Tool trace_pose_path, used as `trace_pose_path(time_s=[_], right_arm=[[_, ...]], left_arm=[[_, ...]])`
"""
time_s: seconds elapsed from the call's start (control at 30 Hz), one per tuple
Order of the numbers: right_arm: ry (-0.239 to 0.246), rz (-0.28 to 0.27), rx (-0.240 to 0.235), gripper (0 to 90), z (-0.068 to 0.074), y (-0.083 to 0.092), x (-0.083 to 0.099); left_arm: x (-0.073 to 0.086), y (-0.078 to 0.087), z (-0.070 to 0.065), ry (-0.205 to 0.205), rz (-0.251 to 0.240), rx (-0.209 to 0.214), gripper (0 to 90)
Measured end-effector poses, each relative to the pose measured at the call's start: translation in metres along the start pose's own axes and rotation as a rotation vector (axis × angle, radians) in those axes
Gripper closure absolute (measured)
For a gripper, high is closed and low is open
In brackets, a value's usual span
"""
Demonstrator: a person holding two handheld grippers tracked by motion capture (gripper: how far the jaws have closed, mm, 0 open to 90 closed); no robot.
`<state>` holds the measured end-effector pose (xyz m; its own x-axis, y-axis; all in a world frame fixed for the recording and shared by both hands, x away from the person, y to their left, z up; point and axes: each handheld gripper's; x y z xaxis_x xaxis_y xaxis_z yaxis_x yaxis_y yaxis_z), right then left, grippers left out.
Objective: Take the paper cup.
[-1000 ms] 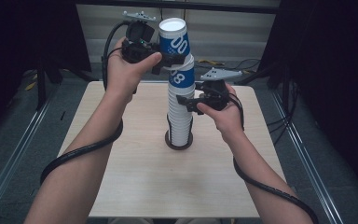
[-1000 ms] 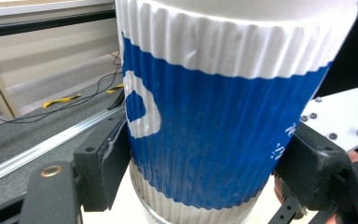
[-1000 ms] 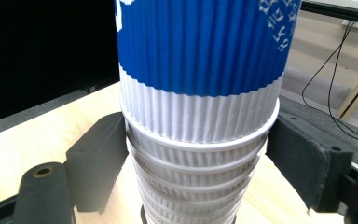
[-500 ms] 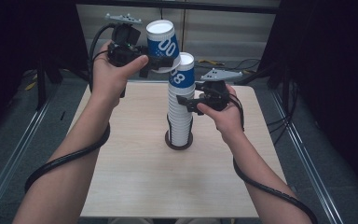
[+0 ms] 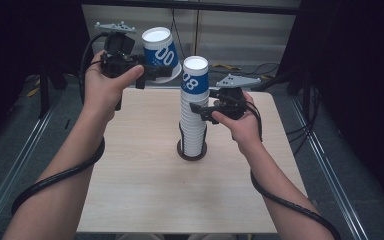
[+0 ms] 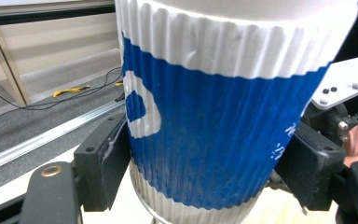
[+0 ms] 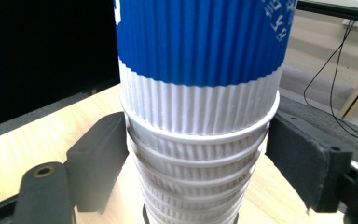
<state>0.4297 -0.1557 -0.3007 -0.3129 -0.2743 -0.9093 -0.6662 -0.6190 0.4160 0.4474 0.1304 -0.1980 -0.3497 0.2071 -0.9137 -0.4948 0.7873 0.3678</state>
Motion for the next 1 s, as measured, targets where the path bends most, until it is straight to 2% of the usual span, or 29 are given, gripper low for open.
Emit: trace_pose_path(time_s=[0.33,0.57,0.83,1.0], right_arm=[[0.006,0.01,-0.009,19.0,-0.001,0.001,0.005],[0.023,0.029,-0.035,16.5,0.001,0.004,0.011],[0.043,0.045,-0.043,15.0,0.001,0.006,0.015],[0.04,0.055,-0.05,13.9,-0.001,0.008,0.018]], left_arm=[[0.015,0.005,0.007,-0.001,0.017,-0.003,24.3],[0.028,0.005,0.01,-0.015,0.061,-0.003,24.3],[0.036,0.006,0.012,-0.026,0.094,0.0,24.3],[0.044,0.005,0.011,-0.043,0.121,0.01,24.3]])
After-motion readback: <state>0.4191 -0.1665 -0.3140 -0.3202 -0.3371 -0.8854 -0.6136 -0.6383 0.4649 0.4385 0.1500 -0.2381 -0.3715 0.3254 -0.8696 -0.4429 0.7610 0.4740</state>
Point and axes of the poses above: each handheld gripper's, and its own axes: y roughly backward along the jaws, x roughly out of its underside, z roughly to its left
